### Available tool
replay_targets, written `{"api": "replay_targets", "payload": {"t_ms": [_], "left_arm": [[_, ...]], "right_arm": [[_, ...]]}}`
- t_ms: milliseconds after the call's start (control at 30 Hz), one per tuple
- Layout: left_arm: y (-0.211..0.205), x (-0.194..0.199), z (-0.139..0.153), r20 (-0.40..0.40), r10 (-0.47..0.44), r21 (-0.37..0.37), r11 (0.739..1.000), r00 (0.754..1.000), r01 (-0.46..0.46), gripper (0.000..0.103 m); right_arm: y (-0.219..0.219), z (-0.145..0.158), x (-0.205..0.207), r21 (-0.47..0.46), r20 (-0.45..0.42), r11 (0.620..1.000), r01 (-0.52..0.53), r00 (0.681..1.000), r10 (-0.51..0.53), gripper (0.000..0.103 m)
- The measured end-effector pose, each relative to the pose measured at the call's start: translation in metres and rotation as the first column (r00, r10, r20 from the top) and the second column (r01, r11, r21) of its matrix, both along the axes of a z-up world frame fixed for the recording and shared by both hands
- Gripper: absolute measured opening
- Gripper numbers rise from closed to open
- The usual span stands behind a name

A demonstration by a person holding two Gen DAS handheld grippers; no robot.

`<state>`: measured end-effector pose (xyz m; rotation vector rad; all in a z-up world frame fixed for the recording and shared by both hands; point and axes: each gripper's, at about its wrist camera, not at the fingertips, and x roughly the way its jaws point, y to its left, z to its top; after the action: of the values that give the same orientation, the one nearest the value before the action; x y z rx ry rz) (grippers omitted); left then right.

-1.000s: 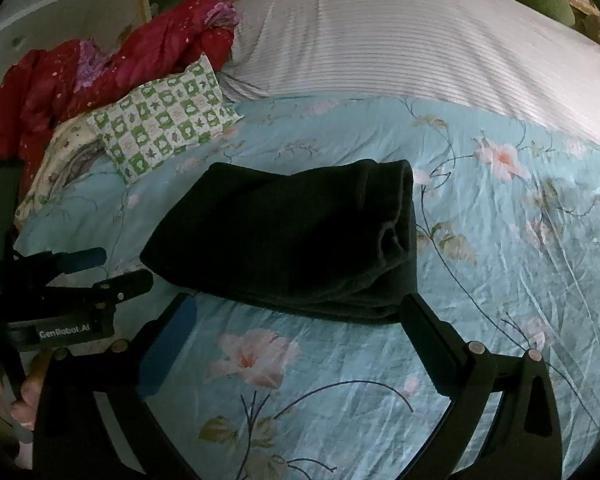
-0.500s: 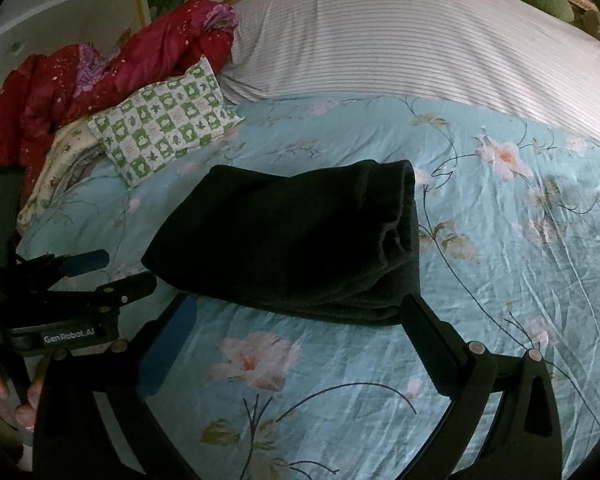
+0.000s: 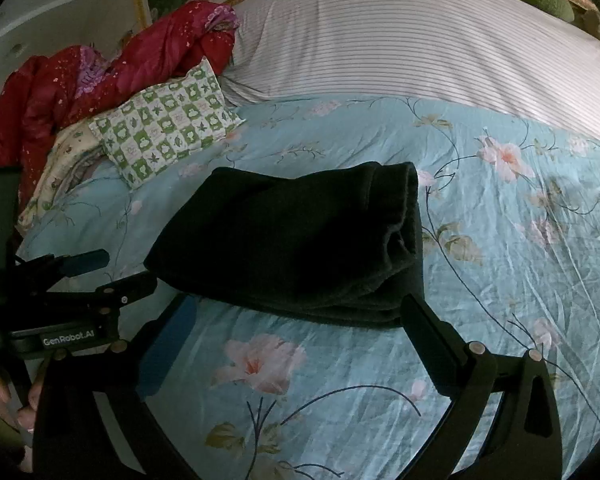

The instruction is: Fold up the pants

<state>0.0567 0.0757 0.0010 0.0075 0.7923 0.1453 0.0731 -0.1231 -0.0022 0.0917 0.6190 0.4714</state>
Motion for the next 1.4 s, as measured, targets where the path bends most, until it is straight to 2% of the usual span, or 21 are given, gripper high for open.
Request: {"api": "replay_targets", "payload": {"t_ms": [1400], "left_arm": [[-0.0002,0.0011,0.005,0.011,-0.011,0.011,1.0,1.0,0.011,0.084]], "right_arm": [[-0.0056,0.0023,0.0062,0.013,-0.005,1.0,0.008,1.0,-0.008,0.102]]}}
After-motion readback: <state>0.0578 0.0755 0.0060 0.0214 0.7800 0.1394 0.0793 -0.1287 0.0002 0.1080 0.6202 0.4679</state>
